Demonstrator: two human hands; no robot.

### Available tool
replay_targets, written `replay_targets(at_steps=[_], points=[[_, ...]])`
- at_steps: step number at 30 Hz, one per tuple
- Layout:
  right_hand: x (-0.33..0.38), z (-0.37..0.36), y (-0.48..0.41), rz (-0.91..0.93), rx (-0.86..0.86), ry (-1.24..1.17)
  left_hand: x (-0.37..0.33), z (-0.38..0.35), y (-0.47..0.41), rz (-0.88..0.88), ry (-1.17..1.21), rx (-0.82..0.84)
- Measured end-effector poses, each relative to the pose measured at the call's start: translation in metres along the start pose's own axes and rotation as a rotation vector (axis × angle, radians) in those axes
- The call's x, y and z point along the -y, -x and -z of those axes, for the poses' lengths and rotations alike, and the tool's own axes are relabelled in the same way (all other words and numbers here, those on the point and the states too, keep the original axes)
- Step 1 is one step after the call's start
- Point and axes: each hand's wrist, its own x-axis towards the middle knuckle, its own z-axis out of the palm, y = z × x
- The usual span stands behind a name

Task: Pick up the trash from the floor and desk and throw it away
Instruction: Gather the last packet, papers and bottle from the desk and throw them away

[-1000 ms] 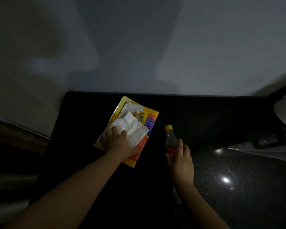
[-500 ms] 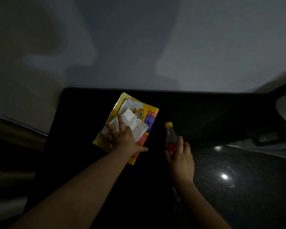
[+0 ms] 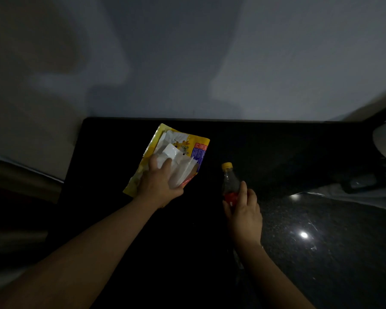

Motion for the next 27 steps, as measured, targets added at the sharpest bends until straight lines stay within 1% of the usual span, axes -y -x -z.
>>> replay_targets(at_steps=[3,5,8,12,15,17,20,27], points=[[0.000,-0.001,0.000,-0.008,-0.003,-0.007,-0.004,0.005,-0.001,0.088,0.099,0.030],[0.000,-0.001,-0.001,-0.007,0.001,-0.004,-0.010,0.013,-0.006,0.174,0.100,0.116],[0.000,0.000,-0.001,-0.011,0.011,-0.009,-0.014,0.024,-0.012,0.266,0.006,0.293],[0.001,0.001,-0.001,-0.014,0.010,-0.003,-0.022,0.025,-0.013,0.322,-0.124,0.383],[0.001,0.002,-0.001,-0.009,0.018,0.001,-0.023,0.022,-0.010,0.364,-0.129,0.415],[0.002,0.001,0.000,-0.014,0.010,0.004,-0.019,0.017,-0.009,0.351,-0.103,0.404],[0.004,0.001,0.001,-0.010,-0.003,0.008,-0.014,0.013,-0.011,0.333,-0.154,0.385],[0.002,-0.002,0.000,-0.004,-0.007,0.005,-0.022,0.010,-0.018,0.403,-0.154,0.380]])
